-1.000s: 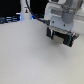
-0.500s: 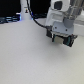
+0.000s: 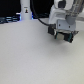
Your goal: Open the kcup holder, insert the kcup into the holder, and close the kcup holder
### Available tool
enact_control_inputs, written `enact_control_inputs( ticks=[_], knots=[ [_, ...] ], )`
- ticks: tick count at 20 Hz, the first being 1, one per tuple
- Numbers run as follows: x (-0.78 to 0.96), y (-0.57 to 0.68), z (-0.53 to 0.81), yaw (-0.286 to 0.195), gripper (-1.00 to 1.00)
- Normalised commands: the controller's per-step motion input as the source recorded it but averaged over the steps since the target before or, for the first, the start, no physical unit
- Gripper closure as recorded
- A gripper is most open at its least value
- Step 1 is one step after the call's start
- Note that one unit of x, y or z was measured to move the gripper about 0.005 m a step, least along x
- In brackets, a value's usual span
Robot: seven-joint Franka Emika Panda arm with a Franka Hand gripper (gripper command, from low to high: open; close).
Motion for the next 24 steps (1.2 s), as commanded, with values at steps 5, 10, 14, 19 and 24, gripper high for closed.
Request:
enact_control_inputs(
  ticks=[5, 10, 14, 19, 24],
  knots=[
    [-0.64, 0.68, 0.03, 0.027, -1.00],
    [-0.84, 0.60, 0.01, 0.017, -1.00],
    [-0.92, 0.55, -0.06, 0.015, -1.00],
    [-0.93, 0.58, -0.14, 0.001, -1.00],
    [-0.80, 0.57, 0.07, -0.005, -1.00]
  ],
)
